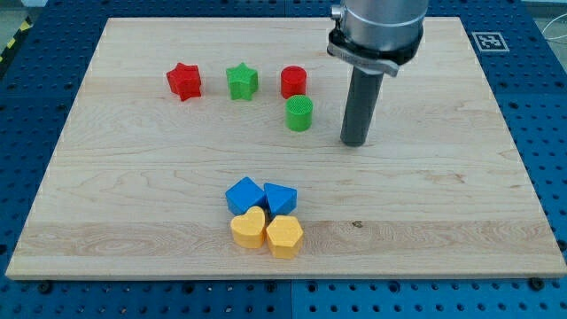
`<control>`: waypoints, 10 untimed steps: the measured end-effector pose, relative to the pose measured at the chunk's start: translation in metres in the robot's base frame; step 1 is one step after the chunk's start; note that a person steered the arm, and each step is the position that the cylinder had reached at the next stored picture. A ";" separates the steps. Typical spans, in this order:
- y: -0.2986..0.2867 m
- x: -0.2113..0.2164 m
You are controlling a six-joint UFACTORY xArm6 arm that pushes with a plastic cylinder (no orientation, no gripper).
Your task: Push the green circle slightly left and a bit down
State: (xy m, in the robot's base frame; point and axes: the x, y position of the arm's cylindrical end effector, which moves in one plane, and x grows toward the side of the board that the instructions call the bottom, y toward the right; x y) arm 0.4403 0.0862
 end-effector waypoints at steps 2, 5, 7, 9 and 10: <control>-0.003 -0.036; -0.029 -0.049; -0.042 -0.051; -0.046 -0.037; -0.065 -0.038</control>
State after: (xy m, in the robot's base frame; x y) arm 0.4020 0.0210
